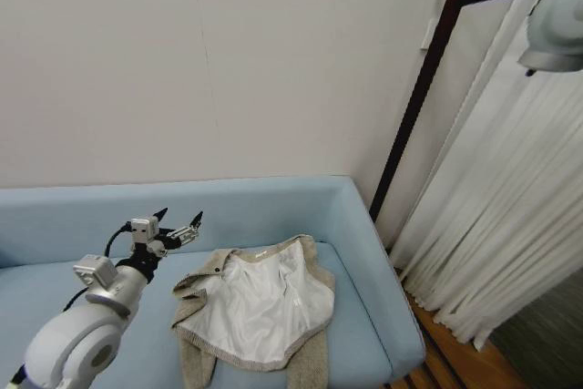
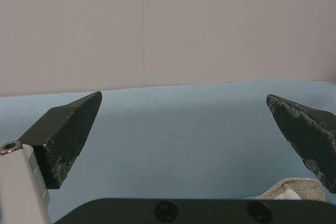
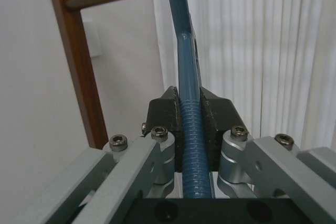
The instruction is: Pick up the clothes from the sofa and hang them on the clothes hanger.
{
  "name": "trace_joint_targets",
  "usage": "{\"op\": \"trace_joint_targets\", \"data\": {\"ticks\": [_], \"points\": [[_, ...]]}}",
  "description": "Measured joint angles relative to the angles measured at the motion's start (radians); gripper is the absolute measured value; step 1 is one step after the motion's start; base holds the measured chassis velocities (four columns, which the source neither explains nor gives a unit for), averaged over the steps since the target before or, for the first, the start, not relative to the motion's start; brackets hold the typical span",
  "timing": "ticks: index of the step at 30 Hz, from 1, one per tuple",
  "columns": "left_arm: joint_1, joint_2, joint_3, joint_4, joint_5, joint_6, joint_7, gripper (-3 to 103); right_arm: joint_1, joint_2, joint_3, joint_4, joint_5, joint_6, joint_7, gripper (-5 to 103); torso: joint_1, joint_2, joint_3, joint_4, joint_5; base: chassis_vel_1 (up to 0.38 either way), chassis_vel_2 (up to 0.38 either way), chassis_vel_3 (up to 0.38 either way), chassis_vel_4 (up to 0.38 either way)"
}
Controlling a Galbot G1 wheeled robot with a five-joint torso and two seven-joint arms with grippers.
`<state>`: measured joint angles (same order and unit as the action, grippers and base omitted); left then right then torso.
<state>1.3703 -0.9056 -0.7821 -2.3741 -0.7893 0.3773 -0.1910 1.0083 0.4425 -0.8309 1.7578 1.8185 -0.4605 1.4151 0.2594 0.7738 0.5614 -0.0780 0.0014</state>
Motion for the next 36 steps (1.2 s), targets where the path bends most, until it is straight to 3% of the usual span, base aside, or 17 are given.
{"op": "trace_joint_targets", "data": {"ticks": [4, 7, 9, 10, 13, 14, 17, 18, 19, 21, 23, 25, 26, 29, 31, 35, 36], "points": [[0.000, -0.001, 0.000, 0.028, 0.004, -0.002, -0.002, 100, -0.035, -0.066, 0.020, 0.107, 0.044, -0.013, -0.049, 8, 0.000, 0.000, 0.000, 0.0001, 0.0000, 0.000, 0.000, 0.000, 0.000], [-0.004, 0.003, -0.001, 0.076, 0.015, -0.008, -0.019, 100, -0.149, -0.158, 0.120, 0.233, 0.099, -0.054, -0.133, 8, 0.000, 0.000, 0.000, -0.0001, 0.0002, 0.000, 0.000, 0.000, 0.000], [-0.006, 0.007, -0.002, 0.101, 0.018, -0.009, -0.031, 100, -0.198, -0.217, 0.143, 0.299, 0.123, -0.072, -0.237, 8, 0.000, 0.000, 0.000, -0.0002, 0.0002, 0.000, 0.000, 0.000, 0.000], [-0.006, 0.007, -0.002, 0.101, 0.018, -0.009, -0.031, 100, -0.198, -0.217, 0.143, 0.299, 0.123, -0.072, -0.237, 8, 0.000, 0.000, 0.000, -0.0002, 0.0002, 0.000, 0.000, 0.000, 0.000], [-0.001, 0.012, -0.005, 0.133, 0.026, -0.019, -0.034, 100, -0.236, -0.302, 0.124, 0.349, 0.104, -0.079, -0.507, 8, 0.000, 0.000, 0.000, -0.0001, 0.0000, 0.000, 0.000, 0.000, 0.000], [-0.001, 0.012, -0.005, 0.133, 0.026, -0.019, -0.034, 100, -0.236, -0.302, 0.124, 0.349, 0.104, -0.079, -0.507, 8, 0.000, 0.000, 0.000, -0.0001, 0.0000, 0.000, 0.000, 0.000, 0.000], [0.009, 0.009, -0.005, 0.155, 0.042, -0.032, -0.029, 100, -0.249, -0.333, 0.058, 0.325, 0.040, -0.069, -0.808, 8, 0.000, 0.000, 0.000, -0.0001, 0.0001, 0.000, 0.000, 0.000, 0.000], [0.011, 0.007, -0.004, 0.159, 0.046, -0.035, -0.027, 100, -0.251, -0.333, 0.032, 0.305, 0.004, -0.055, -0.909, 8, 0.000, 0.000, 0.000, 0.0003, 0.0000, 0.000, 0.000, 0.000, 0.000], [0.011, 0.007, -0.004, 0.159, 0.046, -0.035, -0.027, 100, -0.251, -0.333, 0.032, 0.305, 0.004, -0.055, -0.909, 8, 0.000, 0.000, 0.000, 0.0003, 0.0000, 0.000, 0.000, 0.000, 0.000], [0.011, 0.006, 0.003, 0.168, 0.052, -0.039, -0.019, 100, -0.277, -0.322, 0.009, 0.263, -0.097, -0.015, -1.087, 8, 0.000, 0.000, 0.000, 0.0001, 0.0003, 0.000, 0.000, 0.000, 0.000], [0.019, 0.003, 0.002, 0.170, 0.061, -0.046, -0.010, 100, -0.358, -0.277, 0.063, 0.220, -0.185, 0.030, -1.210, 8, 0.000, 0.000, 0.000, -0.0003, -0.0003, 0.000, 0.000, 0.000, 0.000], [0.032, -0.003, 0.000, 0.172, 0.070, -0.054, -0.006, 100, -0.491, -0.222, 0.137, 0.187, -0.217, 0.060, -1.281, 8, 0.000, 0.000, 0.000, 0.0002, -0.0004, 0.000, 0.000, 0.000, 0.000], [0.032, -0.003, 0.000, 0.172, 0.070, -0.054, -0.006, 100, -0.491, -0.222, 0.137, 0.187, -0.217, 0.060, -1.281, 8, 0.000, 0.000, 0.000, 0.0002, -0.0004, 0.000, 0.000, 0.000, 0.000], [0.049, -0.011, -0.004, 0.184, 0.084, -0.073, 0.006, 100, -0.688, -0.145, 0.216, 0.136, -0.270, 0.111, -1.432, 8, 0.000, 0.000, 0.000, 0.0008, -0.0003, 0.000, 0.000, 0.000, 0.000], [0.052, -0.011, -0.006, 0.190, 0.086, -0.076, 0.009, 100, -0.739, -0.125, 0.227, 0.124, -0.298, 0.124, -1.476, 8, 0.000, 0.000, 0.000, 0.0010, -0.0004, 0.000, 0.000, 0.000, 0.000], [0.053, 0.004, -0.009, 0.225, 0.088, -0.081, 0.020, 100, -0.939, -0.068, 0.255, 0.084, -0.395, 0.171, -1.641, 8, 0.000, 0.000, 0.000, 0.0000, 0.0003, 0.000, 0.000, 0.000, 0.000], [0.053, 0.004, -0.009, 0.225, 0.088, -0.081, 0.020, 100, -0.939, -0.068, 0.255, 0.084, -0.395, 0.171, -1.641, 8, 0.000, 0.000, 0.000, 0.0000, 0.0003, 0.000, 0.000, 0.000, 0.000]]}}
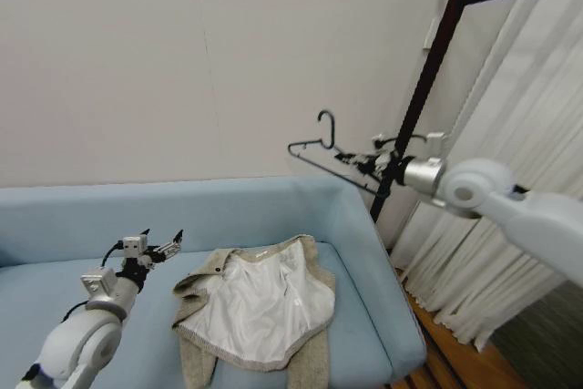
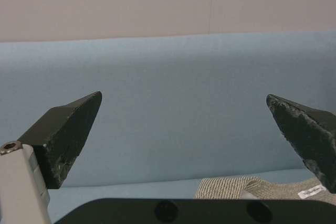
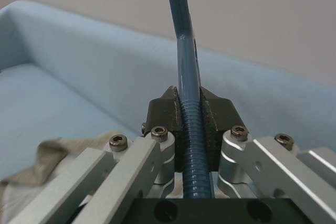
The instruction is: Pick up the clothes from the sofa and hang them on the clothes hanger.
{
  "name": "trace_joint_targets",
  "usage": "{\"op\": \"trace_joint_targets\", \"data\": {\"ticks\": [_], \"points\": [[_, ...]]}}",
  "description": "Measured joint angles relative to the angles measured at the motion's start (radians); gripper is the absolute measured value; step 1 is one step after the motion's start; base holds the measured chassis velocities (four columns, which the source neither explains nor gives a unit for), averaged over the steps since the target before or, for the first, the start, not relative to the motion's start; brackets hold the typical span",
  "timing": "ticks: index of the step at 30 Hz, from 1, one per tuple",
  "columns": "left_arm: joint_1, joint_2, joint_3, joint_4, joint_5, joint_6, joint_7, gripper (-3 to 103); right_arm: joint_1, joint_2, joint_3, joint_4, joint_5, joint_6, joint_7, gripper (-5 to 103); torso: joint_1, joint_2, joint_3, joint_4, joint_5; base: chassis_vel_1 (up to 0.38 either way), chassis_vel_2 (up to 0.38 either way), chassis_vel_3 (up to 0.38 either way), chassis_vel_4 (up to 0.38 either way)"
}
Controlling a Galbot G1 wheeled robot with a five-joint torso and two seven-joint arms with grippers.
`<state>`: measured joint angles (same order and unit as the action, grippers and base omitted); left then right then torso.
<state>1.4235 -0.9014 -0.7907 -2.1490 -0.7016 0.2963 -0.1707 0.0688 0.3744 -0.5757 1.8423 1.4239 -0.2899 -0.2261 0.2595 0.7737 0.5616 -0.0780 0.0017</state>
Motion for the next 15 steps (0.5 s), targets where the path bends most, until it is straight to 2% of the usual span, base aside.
{"op": "trace_joint_targets", "data": {"ticks": [3, 4, 6, 9, 11, 13, 14, 15], "points": [[-0.008, 0.022, 0.023, 0.069, 0.006, -0.008, 0.033, 100, -0.111, 0.021, 0.010, -0.034, -0.028, 0.015, -0.093, 8, 0.000, 0.000, 0.000, 0.0000, -0.0001, 0.000, 0.000, 0.000, 0.000], [-0.008, 0.022, 0.023, 0.069, 0.006, -0.008, 0.033, 100, -0.111, 0.021, 0.010, -0.034, -0.028, 0.015, -0.093, 8, 0.000, 0.000, 0.000, 0.0000, -0.0001, 0.000, 0.000, 0.000, 0.000], [-0.040, 0.035, 0.065, 0.129, 0.016, -0.036, 0.017, 100, -0.170, 0.026, 0.013, -0.037, -0.024, 0.016, -0.151, 8, 0.000, 0.000, 0.000, 0.0001, -0.0004, 0.000, 0.000, 0.000, 0.000], [-0.074, 0.051, 0.104, 0.177, 0.018, -0.044, 0.020, 100, -0.217, 0.032, 0.015, -0.038, -0.029, 0.014, -0.212, 8, 0.000, 0.000, 0.000, -0.0005, -0.0006, 0.000, 0.000, 0.000, 0.000], [-0.091, 0.063, 0.124, 0.220, 0.019, -0.048, 0.060, 100, -0.245, 0.065, 0.013, -0.056, -0.051, 0.010, -0.250, 8, 0.000, 0.000, 0.000, -0.0009, -0.0004, 0.000, 0.000, 0.000, 0.000], [-0.104, 0.071, 0.149, 0.271, 0.034, -0.056, 0.101, 100, -0.266, 0.118, 0.007, -0.086, -0.085, 0.007, -0.271, 8, 0.000, 0.000, 0.000, 0.0004, 0.0001, 0.000, 0.000, 0.000, 0.000], [-0.104, 0.071, 0.149, 0.271, 0.034, -0.056, 0.101, 100, -0.266, 0.118, 0.007, -0.086, -0.085, 0.007, -0.271, 8, 0.000, 0.000, 0.000, 0.0004, 0.0001, 0.000, 0.000, 0.000, 0.000], [-0.118, 0.078, 0.182, 0.308, 0.063, -0.058, 0.123, 100, -0.278, 0.142, 0.006, -0.100, -0.103, 0.008, -0.273, 8, 0.000, 0.000, 0.000, 0.0011, 0.0002, 0.000, 0.000, 0.000, 0.000]]}}
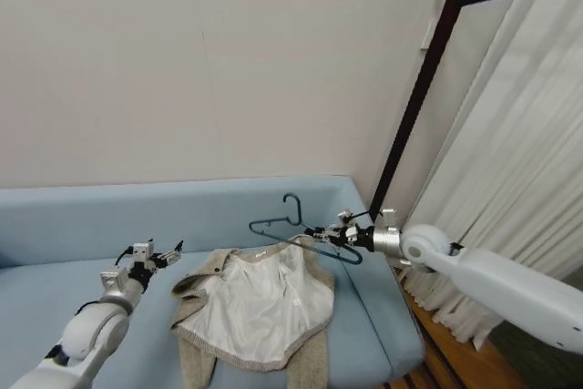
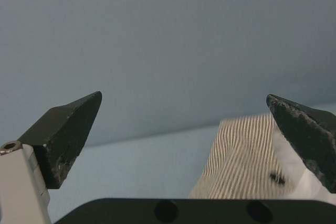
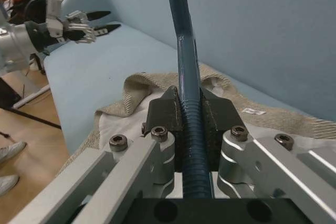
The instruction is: Pick up the clothes from the sofa and hang them on the clothes hanger.
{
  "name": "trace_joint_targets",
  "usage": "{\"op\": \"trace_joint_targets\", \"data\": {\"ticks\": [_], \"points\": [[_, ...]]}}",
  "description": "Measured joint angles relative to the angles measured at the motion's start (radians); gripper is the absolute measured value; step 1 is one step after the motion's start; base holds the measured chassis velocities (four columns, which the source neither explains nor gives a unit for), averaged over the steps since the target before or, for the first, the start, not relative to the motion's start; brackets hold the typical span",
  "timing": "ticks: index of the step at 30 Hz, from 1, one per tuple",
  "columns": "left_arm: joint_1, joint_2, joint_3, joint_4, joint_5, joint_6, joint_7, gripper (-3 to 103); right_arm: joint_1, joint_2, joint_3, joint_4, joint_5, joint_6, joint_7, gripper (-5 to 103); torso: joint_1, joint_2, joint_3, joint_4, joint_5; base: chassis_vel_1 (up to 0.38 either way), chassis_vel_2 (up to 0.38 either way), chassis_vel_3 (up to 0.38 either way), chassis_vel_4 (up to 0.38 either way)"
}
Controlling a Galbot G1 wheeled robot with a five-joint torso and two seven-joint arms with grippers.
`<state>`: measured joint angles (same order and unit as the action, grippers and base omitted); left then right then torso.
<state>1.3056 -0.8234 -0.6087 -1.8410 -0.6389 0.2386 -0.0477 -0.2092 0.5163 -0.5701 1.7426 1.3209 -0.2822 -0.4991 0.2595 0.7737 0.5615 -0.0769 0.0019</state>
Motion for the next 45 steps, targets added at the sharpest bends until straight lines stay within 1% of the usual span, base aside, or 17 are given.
{"op": "trace_joint_targets", "data": {"ticks": [2, 4, 5, 7, 9, 15, 22, 25, 27, 35, 36, 38, 39, 41, 42, 43, 45], "points": [[-0.017, 0.013, 0.057, 0.060, 0.081, -0.007, 0.041, 100, -0.014, 0.029, 0.000, -0.015, -0.021, 0.002, 0.004, 8, 0.000, 0.000, 0.000, -0.0004, -0.0011, 0.000, 0.000, 0.000, 0.000], [-0.030, 0.017, 0.103, 0.128, 0.198, -0.039, 0.086, 100, -0.022, 0.055, 0.000, -0.026, -0.042, 0.003, 0.021, 8, 0.000, 0.000, 0.000, -0.0012, -0.0006, 0.000, 0.000, 0.000, 0.000], [-0.030, 0.017, 0.103, 0.128, 0.198, -0.039, 0.086, 100, -0.022, 0.055, 0.000, -0.026, -0.042, 0.003, 0.021, 8, 0.000, 0.000, 0.000, -0.0012, -0.0006, 0.000, 0.000, 0.000, 0.000], [-0.044, 0.008, 0.134, 0.201, 0.313, -0.096, 0.133, 100, -0.029, 0.079, 0.002, -0.031, -0.060, 0.005, 0.051, 8, 0.000, 0.000, 0.000, -0.0011, -0.0007, 0.000, 0.000, 0.000, 0.000], [-0.059, -0.006, 0.156, 0.251, 0.395, -0.152, 0.158, 100, -0.031, 0.097, 0.004, -0.033, -0.062, 0.006, 0.074, 8, 0.000, 0.000, 0.000, -0.0010, -0.0008, 0.000, 0.000, 0.000, 0.000], [-0.090, -0.018, 0.189, 0.290, 0.501, -0.207, 0.189, 100, -0.018, 0.120, 0.007, -0.042, -0.059, 0.009, 0.097, 8, 0.000, 0.000, 0.000, -0.0007, -0.0006, 0.000, 0.000, 0.000, 0.000], [-0.146, -0.023, 0.230, 0.322, 0.511, -0.207, 0.196, 100, -0.036, 0.112, 0.016, -0.033, -0.060, 0.023, 0.124, 8, 0.000, 0.000, 0.000, -0.0013, -0.0003, 0.000, 0.000, 0.000, 0.000], [-0.208, -0.045, 0.261, 0.366, 0.500, -0.191, 0.191, 100, -0.046, 0.107, 0.016, -0.022, -0.063, 0.026, 0.142, 8, 0.000, 0.000, 0.000, -0.0008, -0.0003, 0.000, 0.000, 0.000, 0.000], [-0.255, -0.064, 0.282, 0.403, 0.500, -0.189, 0.187, 100, -0.048, 0.105, 0.016, -0.013, -0.063, 0.026, 0.158, 8, 0.000, 0.000, 0.000, -0.0013, -0.0004, 0.000, 0.000, 0.000, 0.000], [-0.331, -0.093, 0.335, 0.482, 0.508, -0.187, 0.197, 100, -0.041, 0.122, 0.008, -0.014, -0.054, 0.026, 0.204, 8, 0.000, 0.000, 0.000, -0.0009, -0.0005, 0.000, 0.000, 0.000, 0.000], [-0.334, -0.094, 0.336, 0.487, 0.511, -0.187, 0.202, 103, -0.039, 0.124, 0.008, -0.014, -0.053, 0.026, 0.207, 8, 0.000, 0.000, 0.000, -0.0008, -0.0006, 0.000, 0.000, 0.000, 0.000], [-0.346, -0.098, 0.341, 0.503, 0.518, -0.187, 0.226, 95, -0.036, 0.127, 0.008, -0.015, -0.048, 0.026, 0.212, 8, 0.000, 0.000, 0.000, -0.0008, -0.0003, 0.000, 0.000, 0.000, 0.000], [-0.346, -0.098, 0.341, 0.503, 0.518, -0.187, 0.226, 95, -0.036, 0.127, 0.008, -0.015, -0.048, 0.026, 0.212, 8, 0.000, 0.000, 0.000, -0.0008, -0.0003, 0.000, 0.000, 0.000, 0.000], [-0.356, -0.102, 0.345, 0.519, 0.520, -0.189, 0.258, 90, -0.036, 0.128, 0.008, -0.015, -0.045, 0.026, 0.217, 8, 0.000, 0.000, 0.000, -0.0008, -0.0004, 0.000, 0.000, 0.000, 0.000], [-0.362, -0.105, 0.347, 0.525, 0.520, -0.189, 0.280, 85, -0.036, 0.128, 0.009, -0.015, -0.044, 0.026, 0.218, 8, 0.000, 0.000, 0.000, -0.0009, -0.0004, 0.000, 0.000, 0.000, 0.000], [-0.362, -0.105, 0.347, 0.525, 0.520, -0.189, 0.280, 85, -0.036, 0.128, 0.009, -0.015, -0.044, 0.026, 0.218, 8, 0.000, 0.000, 0.000, -0.0009, -0.0004, 0.000, 0.000, 0.000, 0.000], [-0.373, -0.108, 0.354, 0.534, 0.520, -0.186, 0.305, 74, -0.037, 0.126, 0.010, -0.015, -0.044, 0.026, 0.220, 8, 0.000, 0.000, 0.000, -0.0009, -0.0004, 0.000, 0.000, 0.000, 0.000]]}}
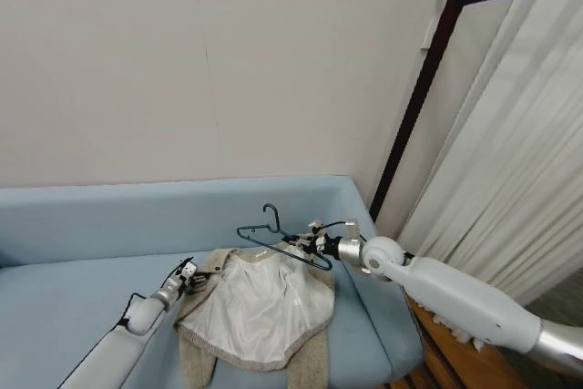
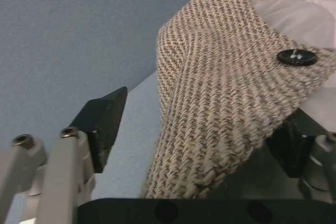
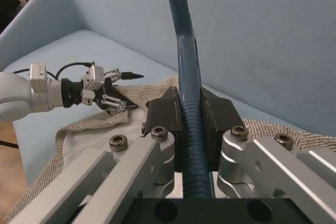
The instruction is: Pick up the clothes from the sofa and hang them on the clothes hanger.
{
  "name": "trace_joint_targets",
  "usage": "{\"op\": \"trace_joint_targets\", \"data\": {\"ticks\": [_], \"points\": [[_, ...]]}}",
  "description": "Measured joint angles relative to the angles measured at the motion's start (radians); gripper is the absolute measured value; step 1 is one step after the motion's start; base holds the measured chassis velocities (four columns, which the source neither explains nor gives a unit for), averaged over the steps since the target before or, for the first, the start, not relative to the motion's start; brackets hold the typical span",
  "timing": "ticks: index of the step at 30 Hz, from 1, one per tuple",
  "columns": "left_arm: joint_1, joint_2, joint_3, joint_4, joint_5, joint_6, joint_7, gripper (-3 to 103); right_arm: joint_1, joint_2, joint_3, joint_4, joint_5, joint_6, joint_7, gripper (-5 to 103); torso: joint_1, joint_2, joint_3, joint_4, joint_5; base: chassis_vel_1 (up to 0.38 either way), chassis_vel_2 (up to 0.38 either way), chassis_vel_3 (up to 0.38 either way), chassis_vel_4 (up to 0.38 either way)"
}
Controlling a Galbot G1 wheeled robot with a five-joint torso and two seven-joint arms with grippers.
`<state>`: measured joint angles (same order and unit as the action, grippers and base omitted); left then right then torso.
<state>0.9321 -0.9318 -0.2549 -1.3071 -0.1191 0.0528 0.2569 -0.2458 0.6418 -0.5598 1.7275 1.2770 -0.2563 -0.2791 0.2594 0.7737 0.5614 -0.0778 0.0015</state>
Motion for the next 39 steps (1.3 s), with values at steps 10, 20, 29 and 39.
{"op": "trace_joint_targets", "data": {"ticks": [10, 20, 29, 39], "points": [[-0.042, -0.003, 0.035, 0.023, -0.002, 0.000, 0.048, 36, -0.011, 0.000, 0.013, 0.005, -0.010, 0.002, 0.035, 8, 0.000, 0.000, 0.000, -0.0001, -0.0001, 0.000, 0.000, 0.000, 0.000], [-0.068, 0.006, 0.052, 0.045, -0.042, -0.001, 0.067, 4, -0.022, -0.012, 0.023, 0.046, -0.003, 0.004, 0.072, 8, 0.000, 0.000, 0.000, -0.0001, -0.0002, 0.000, 0.000, 0.000, 0.000], [-0.039, 0.041, 0.014, -0.061, -0.165, 0.035, -0.016, 0, -0.029, -0.042, 0.002, 0.075, 0.017, -0.005, 0.047, 8, 0.000, 0.000, 0.000, -0.0002, -0.0002, 0.000, 0.000, 0.000, 0.000], [0.022, 0.114, -0.063, -0.198, -0.212, 0.051, -0.056, 0, -0.050, 0.002, -0.033, 0.022, 0.059, -0.031, 0.008, 8, 0.000, 0.000, 0.000, -0.0001, -0.0003, 0.000, 0.000, 0.000, 0.000]]}}
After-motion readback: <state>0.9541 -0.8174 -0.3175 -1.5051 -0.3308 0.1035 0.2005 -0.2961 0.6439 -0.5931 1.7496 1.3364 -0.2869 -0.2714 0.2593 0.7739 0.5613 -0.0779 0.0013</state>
